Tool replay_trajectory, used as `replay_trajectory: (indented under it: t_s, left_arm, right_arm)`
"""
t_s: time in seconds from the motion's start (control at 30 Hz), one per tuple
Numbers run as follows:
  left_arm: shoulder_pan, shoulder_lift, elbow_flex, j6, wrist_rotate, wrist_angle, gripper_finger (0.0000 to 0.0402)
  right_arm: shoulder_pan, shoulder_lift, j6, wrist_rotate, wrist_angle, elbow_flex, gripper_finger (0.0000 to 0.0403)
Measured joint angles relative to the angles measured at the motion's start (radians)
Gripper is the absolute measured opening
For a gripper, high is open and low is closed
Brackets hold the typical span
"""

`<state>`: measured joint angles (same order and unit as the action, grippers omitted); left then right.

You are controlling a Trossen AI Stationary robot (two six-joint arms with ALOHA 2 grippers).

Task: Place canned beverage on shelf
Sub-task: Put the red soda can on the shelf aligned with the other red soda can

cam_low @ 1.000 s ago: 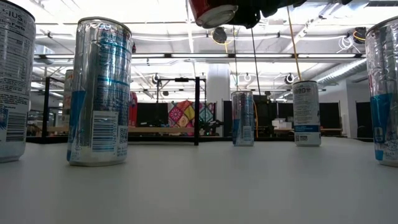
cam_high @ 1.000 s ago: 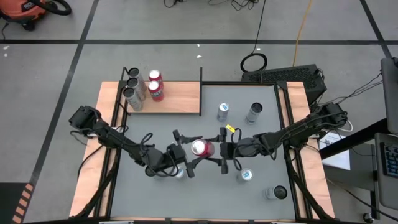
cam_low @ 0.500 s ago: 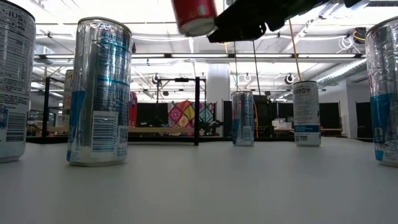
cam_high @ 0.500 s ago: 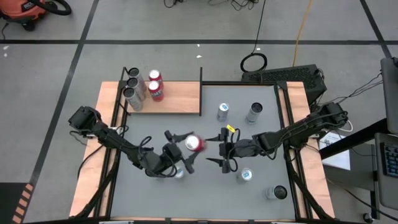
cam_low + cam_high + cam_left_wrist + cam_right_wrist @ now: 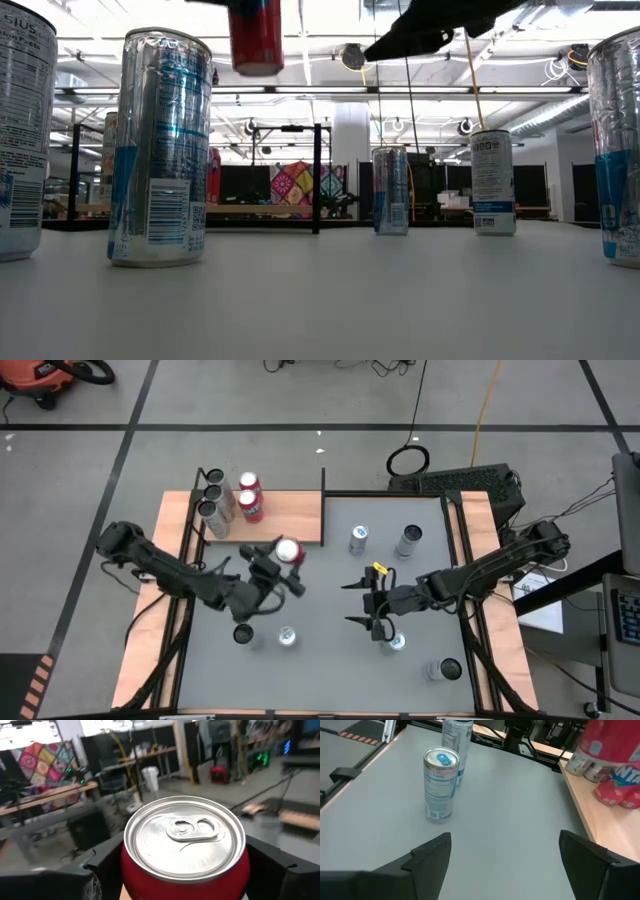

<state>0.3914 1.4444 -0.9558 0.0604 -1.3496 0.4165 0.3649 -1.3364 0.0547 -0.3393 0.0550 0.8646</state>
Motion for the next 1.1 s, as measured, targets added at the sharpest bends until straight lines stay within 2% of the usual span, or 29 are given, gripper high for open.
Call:
replay_trajectory:
  t_s: [0.2,0.33,0.4,0.57,0.73,0.97,1.1]
  left_arm:
    - [-0.149,-0.127,-0.001,-0.516,0.147,-0.63,0.0299]
    - [-0.229,-0.134,0.001,-0.838,0.176,-0.978,0.0299]
    - [-0.246,-0.122,0.006,-0.985,0.174,-1.081,0.0299]
    - [-0.253,-0.107,0.087,-1.219,0.172,-1.15,0.0299]
    - [-0.258,-0.106,0.183,-1.358,0.135,-1.164,0.0299]
    - [-0.299,-0.108,0.226,-1.359,0.068,-1.158,0.0299]
    - [-0.33,-0.108,0.23,-1.312,0.055,-1.158,0.0299]
  right_arm:
    - [0.002,0.022,0.017,0.001,-0.038,0.0,0.0306]
    - [0.002,0.02,0.024,0.004,-0.047,0.0,0.0306]
    - [0.002,0.021,0.025,0.004,-0.043,0.0,0.0306]
    - [0.002,0.02,0.029,0.004,-0.019,0.0,0.0306]
    - [0.002,0.02,0.026,0.004,-0.02,0.0,0.0306]
    - [0.001,0.02,0.042,0.003,-0.019,0.0,0.0306]
    - [0.001,0.02,0.047,0.003,-0.02,0.0,0.0306]
